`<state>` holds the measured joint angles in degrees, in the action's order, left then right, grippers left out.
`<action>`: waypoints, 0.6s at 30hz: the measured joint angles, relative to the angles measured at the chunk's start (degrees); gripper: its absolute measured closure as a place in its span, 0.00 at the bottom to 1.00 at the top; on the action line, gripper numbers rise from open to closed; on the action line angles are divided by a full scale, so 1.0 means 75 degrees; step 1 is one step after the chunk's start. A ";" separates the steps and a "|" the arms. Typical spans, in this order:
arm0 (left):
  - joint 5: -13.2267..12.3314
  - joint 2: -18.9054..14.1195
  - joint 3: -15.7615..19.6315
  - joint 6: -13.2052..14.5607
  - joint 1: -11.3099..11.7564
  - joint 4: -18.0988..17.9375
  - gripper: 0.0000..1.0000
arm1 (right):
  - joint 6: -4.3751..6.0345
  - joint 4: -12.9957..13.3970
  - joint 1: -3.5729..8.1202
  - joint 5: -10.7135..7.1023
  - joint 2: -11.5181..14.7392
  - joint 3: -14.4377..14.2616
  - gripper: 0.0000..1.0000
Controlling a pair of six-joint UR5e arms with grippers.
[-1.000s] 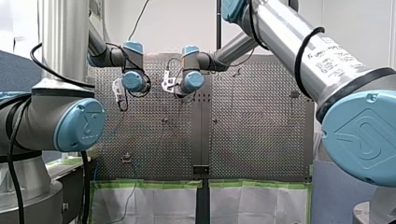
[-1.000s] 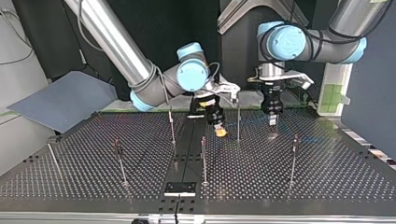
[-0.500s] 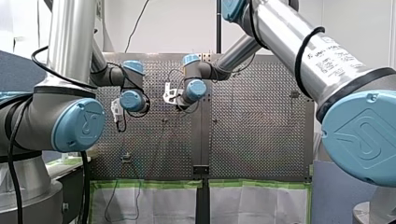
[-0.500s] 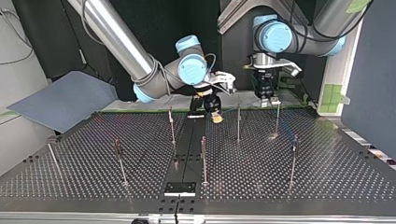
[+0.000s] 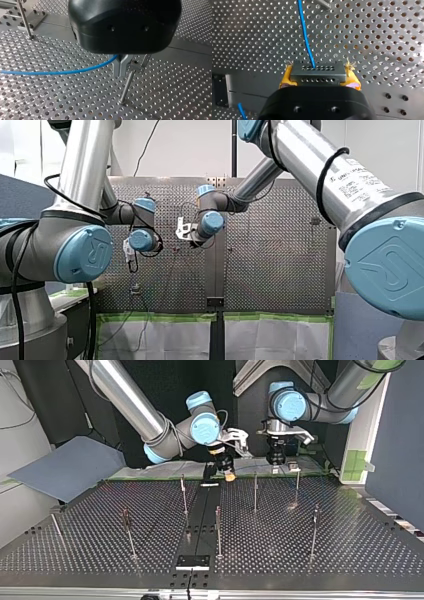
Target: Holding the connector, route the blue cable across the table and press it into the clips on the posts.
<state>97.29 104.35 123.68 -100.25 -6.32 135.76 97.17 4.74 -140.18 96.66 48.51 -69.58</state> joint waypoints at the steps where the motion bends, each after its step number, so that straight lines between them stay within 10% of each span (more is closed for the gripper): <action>1: -0.0022 0.0004 -0.0001 -0.0002 0.0006 -0.0006 1.00 | 0.0007 0.0001 0.0001 -0.0003 -0.0001 -0.0010 1.00; 18: -0.0308 0.0659 -0.0347 -0.0211 -0.0024 -0.0225 1.00 | 0.0240 0.0179 0.0154 -0.0094 -0.0104 -0.0025 1.00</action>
<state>94.98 109.30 121.07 -101.83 -6.50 134.07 98.97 6.08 -139.02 95.96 47.73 -69.77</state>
